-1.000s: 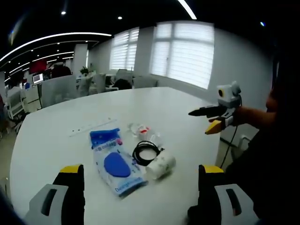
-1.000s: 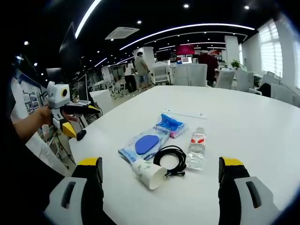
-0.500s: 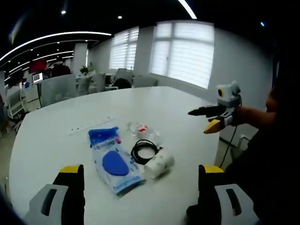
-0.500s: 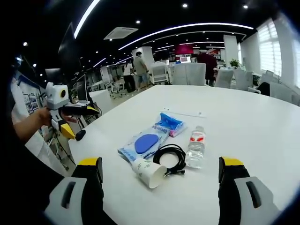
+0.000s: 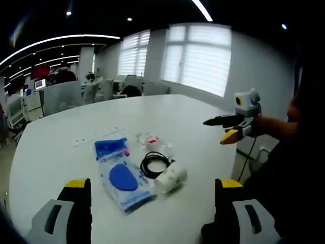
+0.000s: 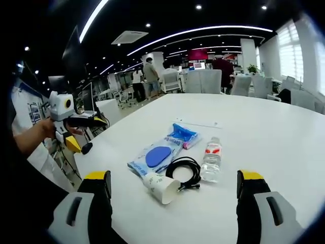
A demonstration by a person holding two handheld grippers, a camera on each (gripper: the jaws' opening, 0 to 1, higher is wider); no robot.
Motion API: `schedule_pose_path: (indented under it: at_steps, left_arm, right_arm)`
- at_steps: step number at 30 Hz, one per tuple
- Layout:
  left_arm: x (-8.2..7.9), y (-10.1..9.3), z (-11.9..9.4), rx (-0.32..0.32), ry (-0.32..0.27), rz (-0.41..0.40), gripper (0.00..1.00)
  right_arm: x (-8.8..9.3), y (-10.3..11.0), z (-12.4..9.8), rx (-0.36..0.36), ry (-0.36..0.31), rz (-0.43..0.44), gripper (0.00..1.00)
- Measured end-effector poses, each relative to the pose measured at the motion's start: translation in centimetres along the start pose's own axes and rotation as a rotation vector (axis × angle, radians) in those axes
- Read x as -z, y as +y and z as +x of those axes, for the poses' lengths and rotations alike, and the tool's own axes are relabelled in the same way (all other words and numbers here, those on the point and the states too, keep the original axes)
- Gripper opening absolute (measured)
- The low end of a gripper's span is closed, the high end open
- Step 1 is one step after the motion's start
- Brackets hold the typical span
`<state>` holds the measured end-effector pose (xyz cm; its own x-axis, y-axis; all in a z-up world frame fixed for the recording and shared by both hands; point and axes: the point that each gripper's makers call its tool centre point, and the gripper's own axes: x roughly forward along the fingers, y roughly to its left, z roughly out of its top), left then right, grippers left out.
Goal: Arrange the tabletop items into an orderly group along one side of the table until the central work area is clear of visible clutter.
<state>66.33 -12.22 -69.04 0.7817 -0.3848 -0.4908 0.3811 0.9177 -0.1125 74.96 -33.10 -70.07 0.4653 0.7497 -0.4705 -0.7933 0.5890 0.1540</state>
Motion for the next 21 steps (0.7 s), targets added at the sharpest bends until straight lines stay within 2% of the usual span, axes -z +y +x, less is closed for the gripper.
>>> schedule_pose_path:
  at_steps: [13,21]
  left_arm:
    - [-0.19,0.02,0.03,0.007,-0.003,0.005,1.00]
    - [0.08,0.86,0.03,-0.001,-0.008,0.004,1.00]
  right_arm:
    - [0.09,-0.16,-0.17,0.007,0.001,0.002,1.00]
    - [0.28,-0.35,0.09,0.017,0.007,0.004,1.00]
